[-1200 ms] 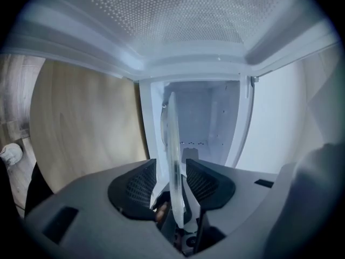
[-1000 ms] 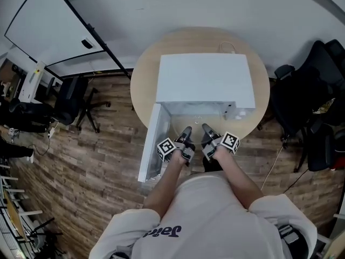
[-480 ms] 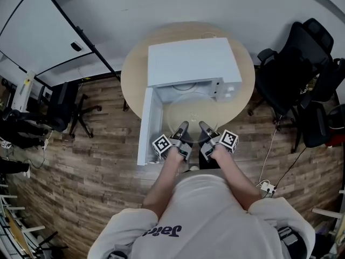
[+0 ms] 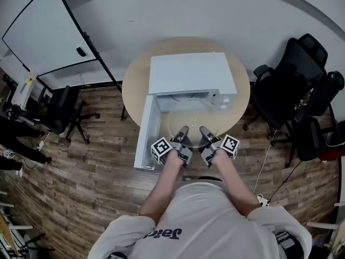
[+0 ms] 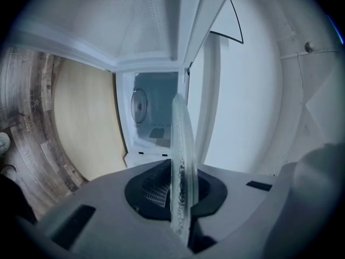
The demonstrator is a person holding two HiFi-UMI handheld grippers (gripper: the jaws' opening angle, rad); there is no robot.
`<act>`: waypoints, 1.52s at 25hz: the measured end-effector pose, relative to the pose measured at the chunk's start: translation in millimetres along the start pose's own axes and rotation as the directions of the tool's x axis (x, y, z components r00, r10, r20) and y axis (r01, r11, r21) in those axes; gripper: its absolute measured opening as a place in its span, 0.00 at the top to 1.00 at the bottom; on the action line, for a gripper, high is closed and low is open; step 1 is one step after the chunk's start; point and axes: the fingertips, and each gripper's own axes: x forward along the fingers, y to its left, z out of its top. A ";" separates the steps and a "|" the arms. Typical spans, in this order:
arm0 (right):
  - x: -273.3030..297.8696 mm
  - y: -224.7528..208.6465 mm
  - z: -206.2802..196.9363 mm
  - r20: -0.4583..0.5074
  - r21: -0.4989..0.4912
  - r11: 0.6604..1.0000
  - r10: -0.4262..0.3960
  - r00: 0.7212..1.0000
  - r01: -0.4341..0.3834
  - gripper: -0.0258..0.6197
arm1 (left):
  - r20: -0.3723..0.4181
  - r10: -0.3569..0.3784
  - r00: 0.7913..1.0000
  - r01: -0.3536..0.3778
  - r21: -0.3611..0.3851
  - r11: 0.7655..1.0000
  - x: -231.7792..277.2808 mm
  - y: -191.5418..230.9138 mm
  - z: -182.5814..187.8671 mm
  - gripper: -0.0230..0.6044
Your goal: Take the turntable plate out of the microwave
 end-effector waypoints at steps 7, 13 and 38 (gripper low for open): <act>-12.5 52.3 16.3 -0.045 -0.041 0.999 0.016 0.999 -0.018 0.91 | 0.045 -0.030 0.999 0.031 -0.005 1.000 6.0 -50.8 -19.0 0.91; -29.0 78.9 30.6 -0.090 -0.051 0.999 -0.003 0.996 -0.001 0.91 | 0.086 -0.024 0.996 0.027 -0.027 0.999 10.1 -74.9 -40.6 0.91; -45.8 124.2 41.6 -0.154 -0.073 0.996 0.046 0.987 -0.058 0.91 | 0.121 -0.051 0.991 0.054 -0.028 0.998 11.2 -122.8 -62.7 0.91</act>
